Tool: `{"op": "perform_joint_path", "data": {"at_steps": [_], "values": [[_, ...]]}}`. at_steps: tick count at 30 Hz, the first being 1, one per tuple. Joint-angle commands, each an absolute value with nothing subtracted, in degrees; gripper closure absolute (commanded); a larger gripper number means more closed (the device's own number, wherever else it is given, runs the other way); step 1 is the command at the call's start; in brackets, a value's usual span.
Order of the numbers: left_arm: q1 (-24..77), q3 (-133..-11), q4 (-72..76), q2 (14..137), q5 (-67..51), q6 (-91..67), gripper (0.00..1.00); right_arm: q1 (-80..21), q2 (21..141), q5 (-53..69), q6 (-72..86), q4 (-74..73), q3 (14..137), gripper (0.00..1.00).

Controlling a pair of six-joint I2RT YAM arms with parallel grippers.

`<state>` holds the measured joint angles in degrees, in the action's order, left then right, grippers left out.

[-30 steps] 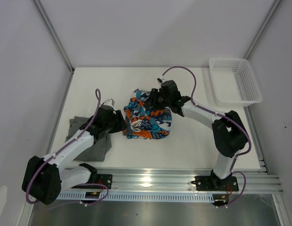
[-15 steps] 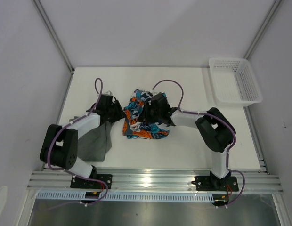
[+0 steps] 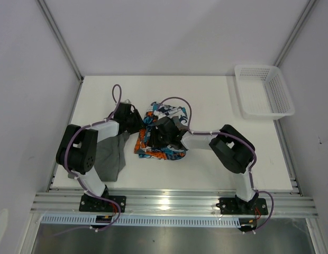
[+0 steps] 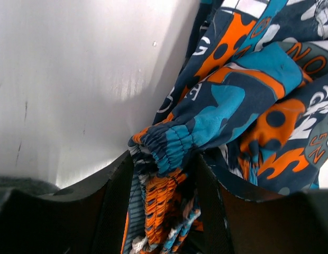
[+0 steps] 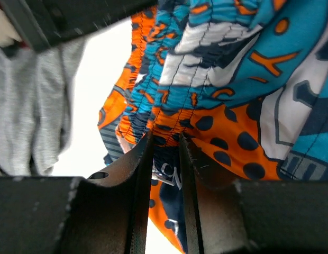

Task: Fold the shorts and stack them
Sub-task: Fold the shorts

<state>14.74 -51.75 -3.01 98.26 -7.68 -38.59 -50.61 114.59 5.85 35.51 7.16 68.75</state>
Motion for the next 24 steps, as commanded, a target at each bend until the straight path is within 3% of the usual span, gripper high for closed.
{"op": "perform_joint_path", "data": {"at_steps": [1, 10, 18, 24], "values": [[14.5, -52.7, 1.8, 98.3, -9.2, -39.7, 0.48, -51.9, 117.9, 3.0, 33.4, 7.1, 69.4, 0.71], [14.5, -53.7, -0.5, 95.9, -6.7, -37.9, 0.50, -52.6, 112.6, -0.7, 32.4, 17.9, 61.1, 0.70], [13.9, -55.3, -6.1, 90.6, -0.7, -34.5, 0.48, -50.2, 102.0, 10.4, 33.5, 26.3, 56.2, 0.57], [13.9, -55.3, -7.0, 86.8, -0.3, -33.3, 0.46, -44.3, 99.1, 20.0, 41.9, 34.2, 49.1, 0.56]]}}
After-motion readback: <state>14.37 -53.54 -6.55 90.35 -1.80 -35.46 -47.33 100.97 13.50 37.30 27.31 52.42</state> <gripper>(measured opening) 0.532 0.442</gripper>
